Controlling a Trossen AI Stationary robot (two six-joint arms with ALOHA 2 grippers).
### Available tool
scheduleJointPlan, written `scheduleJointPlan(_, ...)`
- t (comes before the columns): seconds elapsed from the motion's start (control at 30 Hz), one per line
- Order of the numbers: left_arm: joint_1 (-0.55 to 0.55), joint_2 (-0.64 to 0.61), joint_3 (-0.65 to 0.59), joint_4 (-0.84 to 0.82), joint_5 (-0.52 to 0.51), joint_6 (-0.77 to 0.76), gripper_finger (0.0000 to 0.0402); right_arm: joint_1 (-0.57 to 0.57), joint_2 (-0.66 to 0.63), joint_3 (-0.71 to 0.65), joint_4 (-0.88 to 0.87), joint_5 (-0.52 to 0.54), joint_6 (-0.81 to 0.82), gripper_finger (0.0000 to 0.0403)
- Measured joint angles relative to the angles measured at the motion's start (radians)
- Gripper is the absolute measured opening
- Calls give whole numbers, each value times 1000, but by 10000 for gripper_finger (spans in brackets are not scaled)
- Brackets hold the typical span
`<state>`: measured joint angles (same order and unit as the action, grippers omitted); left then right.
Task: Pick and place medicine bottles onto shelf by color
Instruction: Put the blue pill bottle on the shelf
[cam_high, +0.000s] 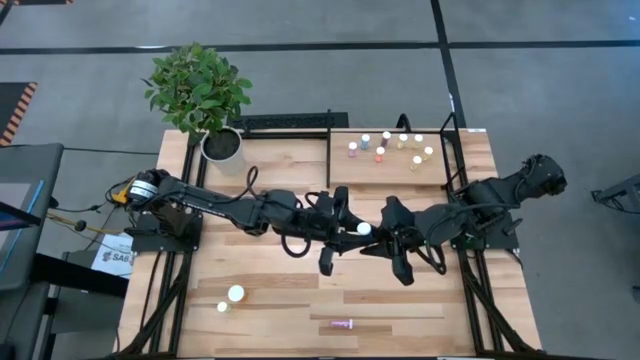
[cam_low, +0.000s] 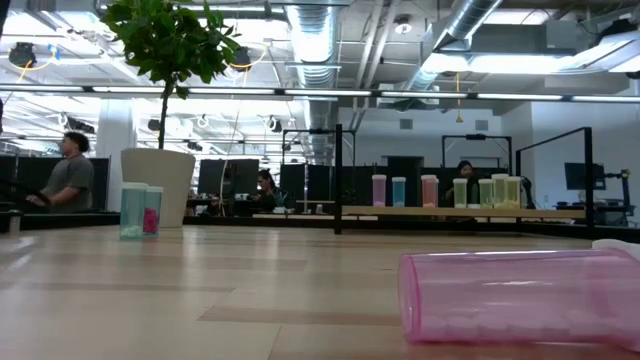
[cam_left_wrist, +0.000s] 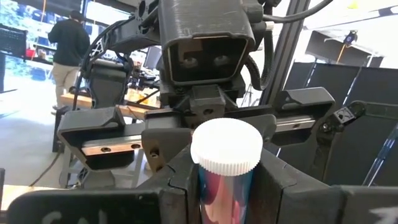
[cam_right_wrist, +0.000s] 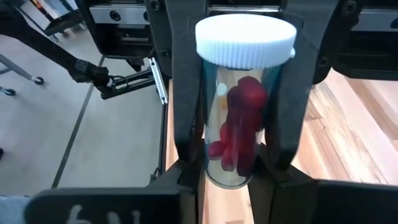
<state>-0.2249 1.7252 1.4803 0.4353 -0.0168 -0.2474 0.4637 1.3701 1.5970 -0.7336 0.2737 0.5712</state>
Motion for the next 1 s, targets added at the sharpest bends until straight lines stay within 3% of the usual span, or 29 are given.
scheduleJointPlan(0.33,0,0,0,7,21,-59,87,0,1,0,28,-10,0,93)
scheduleJointPlan(0.73,-5,0,0,-14,38,-105,199,-1,1,-1,27,-11,-3,93)
scheduleJointPlan(1.0,-5,-1,1,-17,23,-76,206,-1,1,14,29,-9,-14,93)
